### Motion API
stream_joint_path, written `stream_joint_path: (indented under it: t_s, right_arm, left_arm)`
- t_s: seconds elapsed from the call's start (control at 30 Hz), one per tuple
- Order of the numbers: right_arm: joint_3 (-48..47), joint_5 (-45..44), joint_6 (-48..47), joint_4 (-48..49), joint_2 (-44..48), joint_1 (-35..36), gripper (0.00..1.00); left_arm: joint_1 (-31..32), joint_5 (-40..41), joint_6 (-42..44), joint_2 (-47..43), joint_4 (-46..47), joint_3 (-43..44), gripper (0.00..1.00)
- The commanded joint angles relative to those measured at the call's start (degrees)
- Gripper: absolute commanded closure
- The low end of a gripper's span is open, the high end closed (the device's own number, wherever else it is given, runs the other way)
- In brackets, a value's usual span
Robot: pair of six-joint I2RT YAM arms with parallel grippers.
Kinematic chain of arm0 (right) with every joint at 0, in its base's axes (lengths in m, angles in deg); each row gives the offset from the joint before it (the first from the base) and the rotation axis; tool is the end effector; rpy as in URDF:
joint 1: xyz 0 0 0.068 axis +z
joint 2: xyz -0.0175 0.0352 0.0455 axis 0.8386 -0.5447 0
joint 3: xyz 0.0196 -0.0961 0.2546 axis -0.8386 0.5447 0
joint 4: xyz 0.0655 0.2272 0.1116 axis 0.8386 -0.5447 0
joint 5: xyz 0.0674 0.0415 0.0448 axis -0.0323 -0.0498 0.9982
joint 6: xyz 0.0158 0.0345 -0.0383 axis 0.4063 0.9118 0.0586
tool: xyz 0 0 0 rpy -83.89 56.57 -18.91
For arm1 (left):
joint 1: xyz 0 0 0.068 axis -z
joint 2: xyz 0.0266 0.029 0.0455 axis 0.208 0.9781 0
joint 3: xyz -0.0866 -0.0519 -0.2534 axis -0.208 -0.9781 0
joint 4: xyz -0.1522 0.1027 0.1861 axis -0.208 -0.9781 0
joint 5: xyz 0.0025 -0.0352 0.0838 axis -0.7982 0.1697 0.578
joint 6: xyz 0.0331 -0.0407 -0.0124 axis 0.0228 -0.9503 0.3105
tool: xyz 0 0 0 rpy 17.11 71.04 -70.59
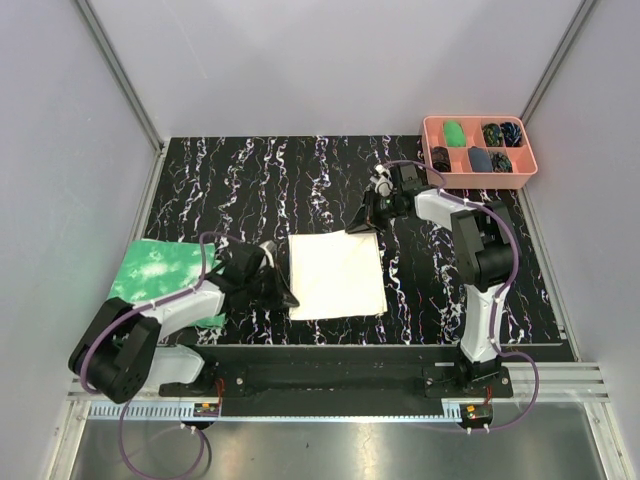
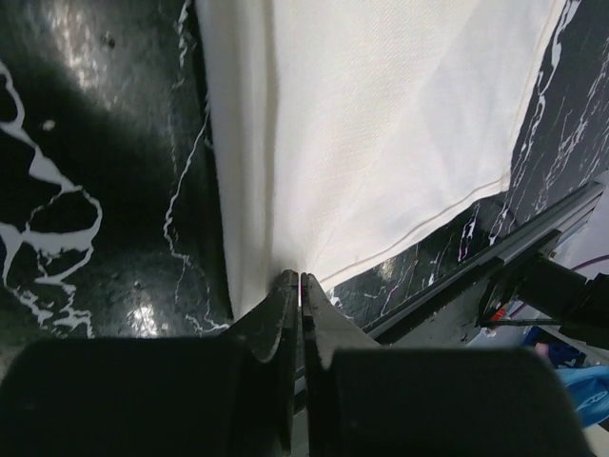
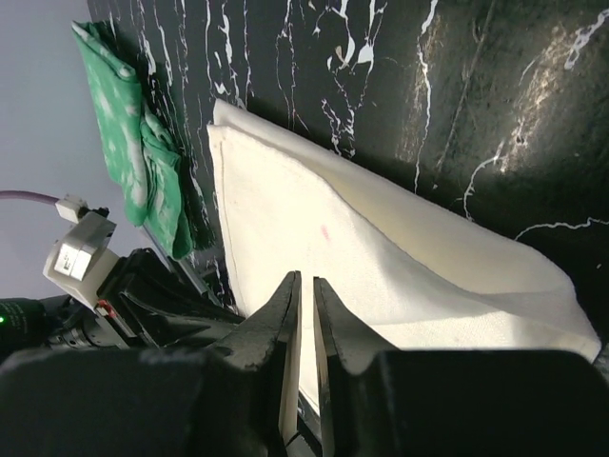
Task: Fold the napkin into a case and place the utensils inside
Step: Smooth out the upper triangle-folded napkin at the center of the board.
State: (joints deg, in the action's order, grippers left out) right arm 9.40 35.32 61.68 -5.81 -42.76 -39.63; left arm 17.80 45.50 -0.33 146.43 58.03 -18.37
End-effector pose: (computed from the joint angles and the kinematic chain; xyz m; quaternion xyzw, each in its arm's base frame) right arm 0.3993 0.1509 0.1566 -0.0252 0.8894 0.4410 0.1180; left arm 0.1844 -0.1211 0.1461 -0.0779 0.9270 -0.3404 0.1368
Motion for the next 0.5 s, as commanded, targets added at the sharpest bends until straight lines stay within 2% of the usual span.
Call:
stream_joint_path:
  t_s: [0.0,0.47]
  right_arm:
    - [-0.6,1.2,0.8,3.9,-1.7,0.3,0.81]
    - [3.0,-2.7,1.3,5.4,-3.0,-3.9,0.82]
  left_arm:
    - [0.1,-1.5,-0.8,-4.0,2.9,-2.7,0.94]
    - [0.1,0.3,-1.4,-0.4,7.2,-8.3,0.94]
